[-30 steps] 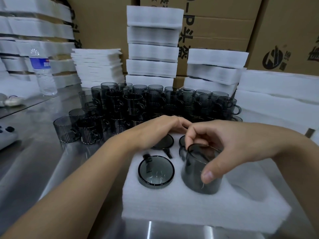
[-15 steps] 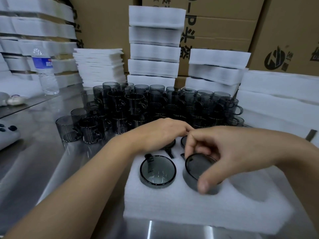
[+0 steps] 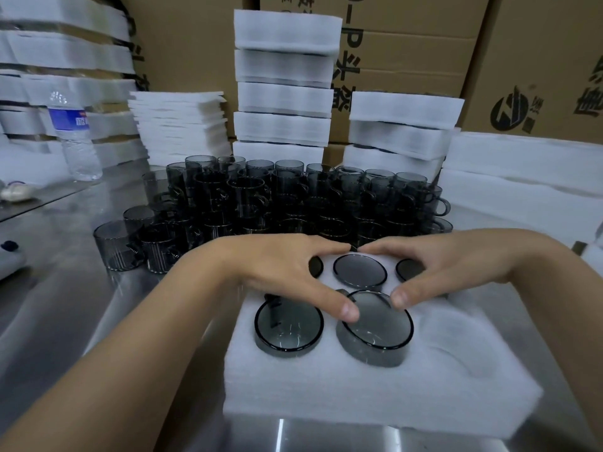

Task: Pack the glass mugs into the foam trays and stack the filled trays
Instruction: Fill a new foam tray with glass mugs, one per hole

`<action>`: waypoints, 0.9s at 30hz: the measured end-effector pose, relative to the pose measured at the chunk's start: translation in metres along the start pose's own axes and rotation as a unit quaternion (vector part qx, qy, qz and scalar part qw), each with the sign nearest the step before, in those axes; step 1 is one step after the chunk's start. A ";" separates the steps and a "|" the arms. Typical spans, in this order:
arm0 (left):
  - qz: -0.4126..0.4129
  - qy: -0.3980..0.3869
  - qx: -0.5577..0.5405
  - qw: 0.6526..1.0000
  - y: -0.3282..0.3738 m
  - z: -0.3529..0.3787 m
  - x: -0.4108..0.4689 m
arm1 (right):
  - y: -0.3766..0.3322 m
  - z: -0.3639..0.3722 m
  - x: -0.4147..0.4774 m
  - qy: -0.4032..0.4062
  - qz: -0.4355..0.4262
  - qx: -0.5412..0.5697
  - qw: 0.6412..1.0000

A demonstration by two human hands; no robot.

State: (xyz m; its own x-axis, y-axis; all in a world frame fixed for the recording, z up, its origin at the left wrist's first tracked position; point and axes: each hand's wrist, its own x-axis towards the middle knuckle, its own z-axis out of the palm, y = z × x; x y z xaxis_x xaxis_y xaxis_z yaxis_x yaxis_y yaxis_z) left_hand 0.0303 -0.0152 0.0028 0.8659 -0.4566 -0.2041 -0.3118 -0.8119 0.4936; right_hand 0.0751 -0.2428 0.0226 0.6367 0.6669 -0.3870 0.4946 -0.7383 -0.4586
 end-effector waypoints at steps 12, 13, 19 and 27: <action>-0.035 -0.042 0.075 0.996 0.004 0.000 -0.001 | 0.002 0.004 0.006 0.003 0.009 0.023 1.000; -0.036 -0.044 0.075 0.996 0.004 0.000 -0.001 | 0.002 0.005 0.006 0.001 0.009 0.025 1.000; -0.035 -0.050 0.073 0.995 0.004 0.000 -0.002 | 0.003 0.005 0.006 -0.008 0.013 0.028 0.999; -0.025 -0.038 0.066 0.997 0.001 0.001 0.001 | 0.002 0.004 0.005 -0.008 0.018 0.022 1.000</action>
State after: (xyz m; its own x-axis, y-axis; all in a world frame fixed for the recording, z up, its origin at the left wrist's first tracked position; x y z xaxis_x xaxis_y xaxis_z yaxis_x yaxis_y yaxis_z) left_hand 0.0307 -0.0169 0.0026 0.8515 -0.4363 -0.2909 -0.3223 -0.8730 0.3660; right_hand 0.0768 -0.2405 0.0164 0.6437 0.6415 -0.4173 0.4441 -0.7572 -0.4790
